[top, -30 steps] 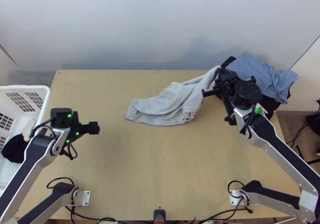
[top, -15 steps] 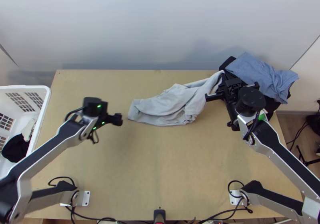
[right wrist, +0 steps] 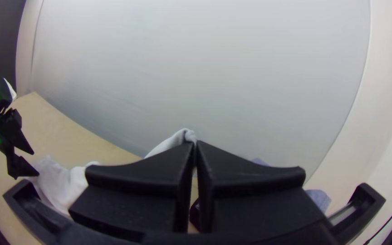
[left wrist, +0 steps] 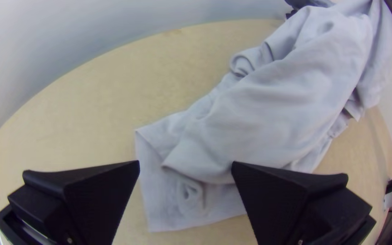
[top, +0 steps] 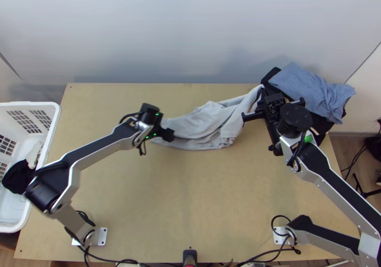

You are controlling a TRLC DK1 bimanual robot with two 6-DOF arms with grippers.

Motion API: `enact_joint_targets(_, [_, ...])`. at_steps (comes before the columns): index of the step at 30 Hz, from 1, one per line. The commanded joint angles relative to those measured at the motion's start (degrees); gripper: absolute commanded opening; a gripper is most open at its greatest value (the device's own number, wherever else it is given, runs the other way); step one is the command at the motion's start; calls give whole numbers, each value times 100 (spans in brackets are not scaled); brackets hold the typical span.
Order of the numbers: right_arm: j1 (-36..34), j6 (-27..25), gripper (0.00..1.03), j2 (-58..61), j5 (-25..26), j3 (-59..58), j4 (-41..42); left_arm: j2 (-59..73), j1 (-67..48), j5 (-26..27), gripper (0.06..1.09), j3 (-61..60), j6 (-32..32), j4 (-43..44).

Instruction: Fold the t-shirt

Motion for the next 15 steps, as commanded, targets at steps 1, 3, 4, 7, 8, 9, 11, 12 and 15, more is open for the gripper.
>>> enact_joint_targets(1, [-38,-9,3,26,4,-6,52,993,-261,216,103,989,-258,-552])
enact_joint_targets(3, [-73,-18,3,35,4,12,52,1160,-296,242,97,1130,-355,-745])
enact_joint_targets(4, [-100,-18,3,35,4,20,52,1213,-305,242,83,1174,-416,-754])
enact_joint_targets(7, [-135,-18,3,35,4,47,52,1485,-278,216,9,1411,-469,-780])
enact_joint_targets(8, [-143,-18,3,35,4,73,52,1617,-243,225,10,1578,-496,-1009])
enact_joint_targets(9, [-152,-26,3,35,4,100,52,1714,-208,225,10,1727,-513,-1220])
enact_joint_targets(11, [-161,-44,3,35,4,152,52,1766,-94,225,10,1842,-619,-1325])
enact_joint_targets(12, [-161,-44,3,26,4,170,52,1731,3,225,10,1912,-698,-1325])
enact_joint_targets(15, [-223,-44,3,-9,30,196,52,1336,346,225,10,2202,-1014,-1387])
